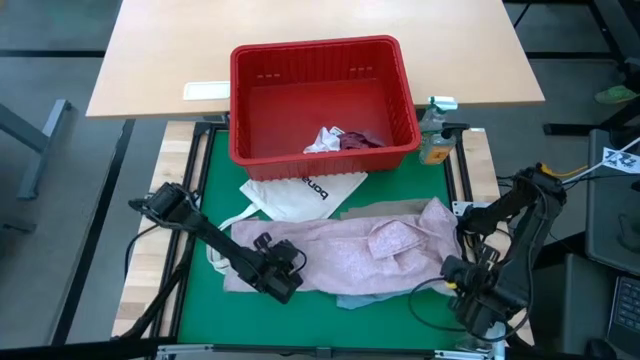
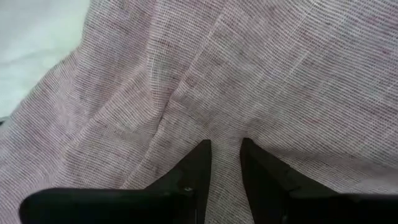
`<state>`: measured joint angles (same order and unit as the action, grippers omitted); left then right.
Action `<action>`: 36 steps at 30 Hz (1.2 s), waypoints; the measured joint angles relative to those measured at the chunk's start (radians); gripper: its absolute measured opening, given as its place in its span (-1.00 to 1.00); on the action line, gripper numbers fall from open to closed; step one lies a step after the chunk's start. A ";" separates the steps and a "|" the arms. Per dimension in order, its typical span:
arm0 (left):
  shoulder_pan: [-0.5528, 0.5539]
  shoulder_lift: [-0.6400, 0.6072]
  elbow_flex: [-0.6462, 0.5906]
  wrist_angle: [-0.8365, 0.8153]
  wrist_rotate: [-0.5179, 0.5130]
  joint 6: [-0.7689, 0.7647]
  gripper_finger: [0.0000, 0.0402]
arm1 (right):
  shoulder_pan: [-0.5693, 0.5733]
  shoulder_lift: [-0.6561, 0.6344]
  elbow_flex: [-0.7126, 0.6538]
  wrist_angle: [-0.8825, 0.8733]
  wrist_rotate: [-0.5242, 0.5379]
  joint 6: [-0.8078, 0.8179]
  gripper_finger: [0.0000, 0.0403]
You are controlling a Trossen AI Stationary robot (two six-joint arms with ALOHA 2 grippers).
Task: Fold laundry
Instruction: Fold the pink shirt
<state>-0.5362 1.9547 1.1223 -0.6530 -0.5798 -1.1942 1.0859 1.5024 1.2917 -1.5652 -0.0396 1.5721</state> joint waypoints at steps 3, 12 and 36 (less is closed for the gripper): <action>0.000 0.003 0.000 -0.059 -0.012 0.000 -0.58 | 0.000 -0.008 0.013 -0.006 0.002 -0.006 -0.97; -0.002 0.006 -0.003 -0.268 -0.003 0.000 -0.58 | 0.000 -0.011 0.061 -0.006 -0.005 -0.087 -0.94; -0.086 0.011 -0.007 -0.480 0.081 -0.027 -0.58 | 0.000 -0.011 0.103 -0.005 0.036 -0.328 -0.89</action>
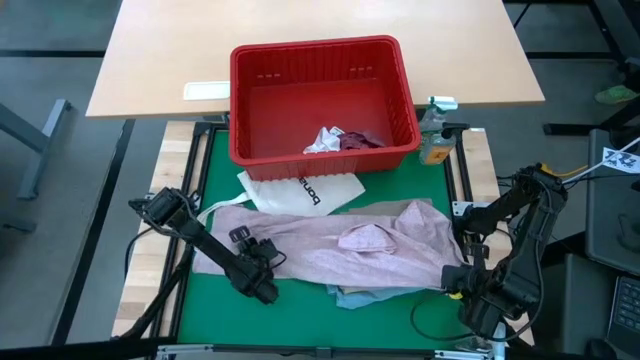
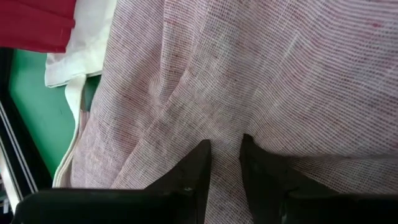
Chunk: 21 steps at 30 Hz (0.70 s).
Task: Fold laundry
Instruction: Fold the pink shirt
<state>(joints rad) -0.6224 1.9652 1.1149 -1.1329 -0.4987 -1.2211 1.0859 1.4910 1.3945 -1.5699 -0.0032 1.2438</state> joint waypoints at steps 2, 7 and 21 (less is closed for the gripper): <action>-0.005 0.000 0.000 0.002 -0.003 -0.004 -0.58 | 0.000 0.000 0.000 -0.001 -0.003 0.000 -0.86; -0.006 0.000 0.002 0.005 -0.003 -0.007 -0.58 | 0.000 0.000 0.000 -0.002 -0.010 0.003 -0.74; 0.002 0.000 0.145 -0.076 0.002 0.056 -0.58 | -0.011 -0.001 0.000 -0.002 -0.090 -0.034 -0.15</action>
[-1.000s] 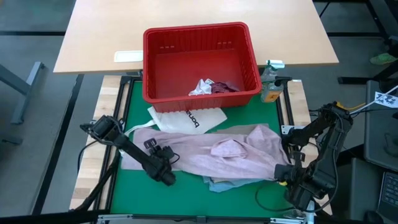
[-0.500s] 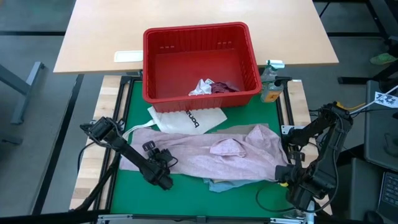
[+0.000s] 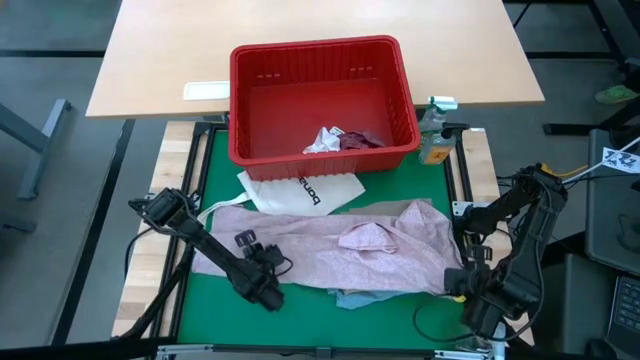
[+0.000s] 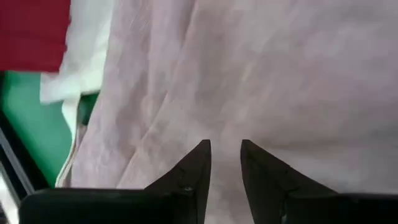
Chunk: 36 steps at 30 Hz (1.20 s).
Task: Fold laundry
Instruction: Fold the pink shirt
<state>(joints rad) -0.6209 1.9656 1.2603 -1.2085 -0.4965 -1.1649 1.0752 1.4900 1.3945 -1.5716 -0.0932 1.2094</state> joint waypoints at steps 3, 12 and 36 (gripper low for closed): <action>0.001 0.000 0.052 -0.026 -0.006 0.055 -0.58 | -0.034 0.000 0.000 0.000 -0.076 -0.051 -0.15; 0.009 0.000 0.213 -0.035 -0.173 0.079 -0.58 | -0.206 -0.014 0.000 0.001 -0.025 -0.282 -0.15; 0.218 -0.002 0.297 0.622 -0.138 0.714 -0.18 | -0.481 -0.050 0.000 0.006 0.130 -0.512 -0.15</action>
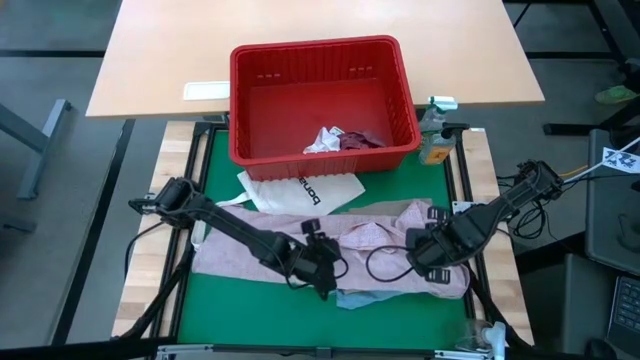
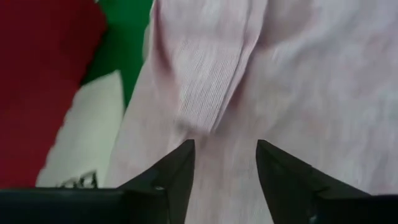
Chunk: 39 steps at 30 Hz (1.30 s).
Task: Fold laundry
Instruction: Fold the pink shirt
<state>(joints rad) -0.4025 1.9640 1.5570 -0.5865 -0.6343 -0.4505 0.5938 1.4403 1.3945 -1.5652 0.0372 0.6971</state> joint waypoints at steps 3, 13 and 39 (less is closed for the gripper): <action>0.012 0.000 0.000 0.071 0.018 0.091 -0.12 | 0.001 0.000 0.000 0.001 0.000 0.000 -0.15; 0.027 0.002 0.000 0.179 0.026 0.262 -0.16 | 0.001 0.000 0.000 0.068 0.041 -0.001 -0.15; 0.115 0.063 0.001 0.263 -0.008 0.277 -0.97 | 0.001 0.000 0.000 0.136 0.084 -0.056 -0.15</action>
<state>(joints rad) -0.2878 2.0269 1.5581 -0.3232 -0.6423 -0.1734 0.5953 1.4406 1.3941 -1.4292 0.1212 0.6415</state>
